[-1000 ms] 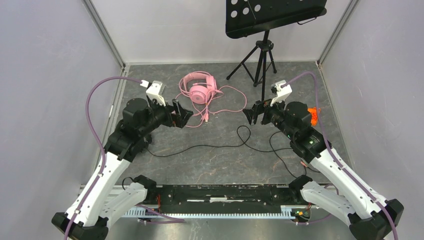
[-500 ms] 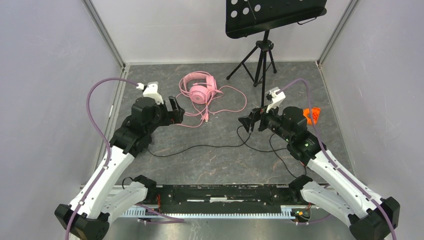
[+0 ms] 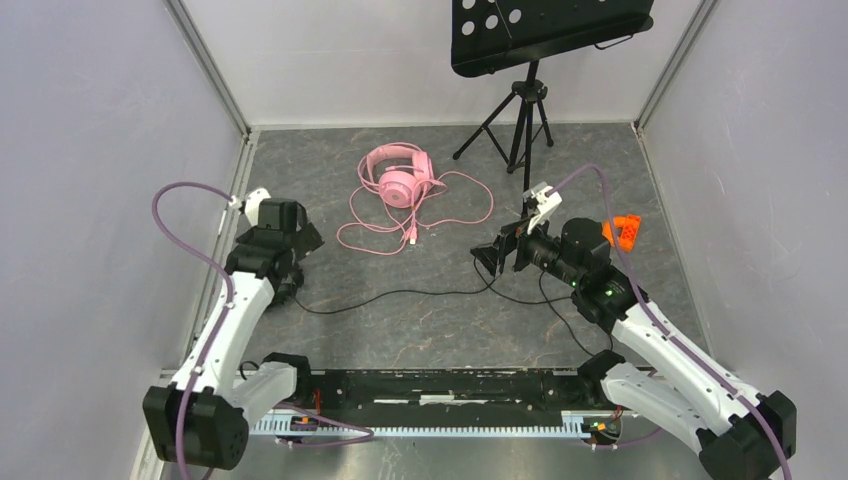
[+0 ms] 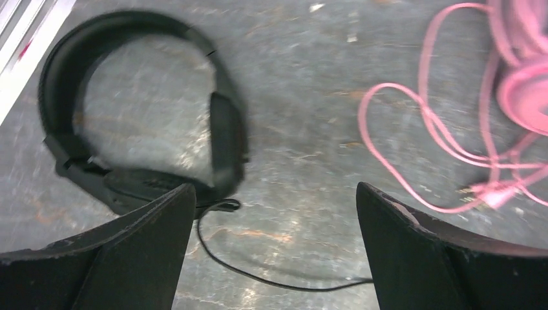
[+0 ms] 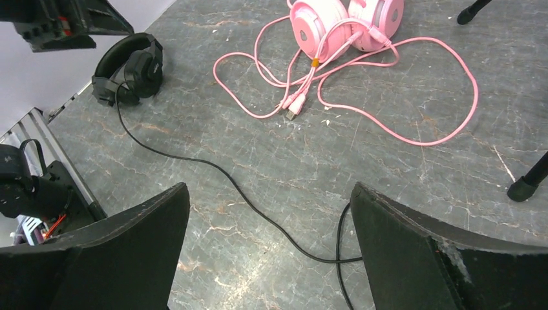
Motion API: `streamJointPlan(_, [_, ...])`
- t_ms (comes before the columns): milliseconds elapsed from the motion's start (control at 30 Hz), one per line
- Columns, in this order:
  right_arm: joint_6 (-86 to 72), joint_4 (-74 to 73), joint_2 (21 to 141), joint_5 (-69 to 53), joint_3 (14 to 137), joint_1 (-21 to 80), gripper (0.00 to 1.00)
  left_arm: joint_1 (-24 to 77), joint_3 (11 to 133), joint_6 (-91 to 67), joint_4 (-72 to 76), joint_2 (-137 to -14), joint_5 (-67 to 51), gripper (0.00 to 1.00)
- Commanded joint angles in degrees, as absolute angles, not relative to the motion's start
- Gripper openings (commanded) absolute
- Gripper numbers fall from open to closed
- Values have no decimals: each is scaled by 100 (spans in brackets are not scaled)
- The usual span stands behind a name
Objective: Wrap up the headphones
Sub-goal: Move the headphones to the center of the board.
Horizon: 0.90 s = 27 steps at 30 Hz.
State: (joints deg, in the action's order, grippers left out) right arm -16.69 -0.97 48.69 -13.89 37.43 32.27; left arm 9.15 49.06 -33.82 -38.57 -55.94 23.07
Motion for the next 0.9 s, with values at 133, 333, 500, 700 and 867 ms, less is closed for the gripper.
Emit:
streamJointPlan(133, [-1696, 141, 4529, -1661, 3735, 3252, 98, 71, 4712, -4223, -3801, -6084, 2599, 89])
streamJointPlan(333, [-1816, 177, 4440, -1718, 3745, 3251, 98, -360, 4726, -4276, -3501, -6830, 2107, 83])
streamJointPlan(500, [-1859, 191, 4384, -1802, 3738, 3252, 98, -421, 4905, -4367, -3280, -7365, 2059, 76])
streamJointPlan(700, [-1762, 132, 4289, -1712, 3753, 3250, 98, -449, 4996, -4265, -3138, -7608, 1968, 57])
streamJointPlan(867, [-1733, 20, 4285, -1702, 3820, 3252, 98, -447, 4891, -4074, -2988, -7487, 1518, 43])
